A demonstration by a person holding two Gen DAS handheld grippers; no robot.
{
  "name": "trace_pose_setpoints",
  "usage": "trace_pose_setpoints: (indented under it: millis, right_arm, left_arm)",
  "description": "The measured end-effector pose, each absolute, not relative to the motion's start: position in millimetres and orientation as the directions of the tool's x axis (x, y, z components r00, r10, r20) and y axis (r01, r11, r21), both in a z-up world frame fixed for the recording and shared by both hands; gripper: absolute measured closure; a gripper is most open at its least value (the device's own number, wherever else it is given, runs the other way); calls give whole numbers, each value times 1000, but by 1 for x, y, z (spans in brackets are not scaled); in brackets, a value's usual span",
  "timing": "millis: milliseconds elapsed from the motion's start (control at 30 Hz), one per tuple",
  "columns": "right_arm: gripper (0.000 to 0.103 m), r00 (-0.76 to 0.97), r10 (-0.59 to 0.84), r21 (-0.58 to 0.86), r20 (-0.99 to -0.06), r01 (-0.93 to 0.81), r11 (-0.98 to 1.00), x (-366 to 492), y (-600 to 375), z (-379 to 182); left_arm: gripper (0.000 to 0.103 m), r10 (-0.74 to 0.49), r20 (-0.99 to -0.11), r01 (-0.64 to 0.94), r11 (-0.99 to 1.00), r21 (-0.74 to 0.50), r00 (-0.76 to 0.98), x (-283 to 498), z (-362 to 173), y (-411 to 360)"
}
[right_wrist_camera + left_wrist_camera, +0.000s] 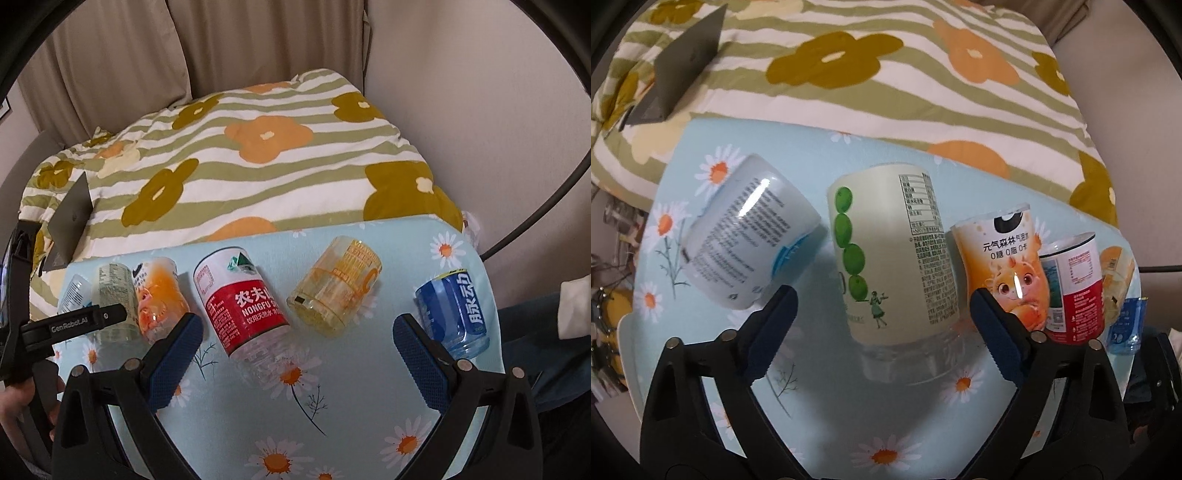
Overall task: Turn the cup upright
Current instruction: 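Move the left gripper to the clear green-dotted cup and close on it, then lift the cup with the left gripper and carry it toward the right gripper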
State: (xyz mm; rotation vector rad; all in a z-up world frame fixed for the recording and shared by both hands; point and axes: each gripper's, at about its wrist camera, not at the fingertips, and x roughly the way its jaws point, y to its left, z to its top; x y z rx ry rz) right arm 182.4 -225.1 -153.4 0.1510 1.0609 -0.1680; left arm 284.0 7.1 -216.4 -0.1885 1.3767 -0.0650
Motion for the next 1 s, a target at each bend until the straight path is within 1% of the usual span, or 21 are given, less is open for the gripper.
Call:
trace_pose_setpoints:
  millis: [67, 133, 167, 267, 633, 1000]
  right_arm:
    - [0, 470, -65, 40, -880, 211, 977, 184, -224, -156]
    - [0, 463, -66, 38, -884, 211, 977, 185, -223, -159]
    - [0, 461, -68, 35, -885, 211, 977, 185, -222, -160]
    - [0, 457, -71, 31, -886, 213, 977, 185, -219, -161]
    - [0, 461, -79, 34, -884, 232, 972, 183, -217, -160]
    - [0, 512, -51, 61, -857, 198, 978, 155, -222, -143]
  left_arm:
    - [6, -160, -970, -55, 984, -172, 183, 285, -220, 5]
    - [15, -162, -970, -47, 984, -173, 181, 284, -221, 3]
    - [22, -161, -971, -43, 984, -171, 177, 285, -223, 1]
    - [31, -182, -968, -33, 981, -190, 172, 285, -225, 0]
    - [32, -181, -964, 24, 983, -180, 197, 281, -220, -3]
    - [32, -165, -944, 24, 986, -166, 284, 240, -185, -5]
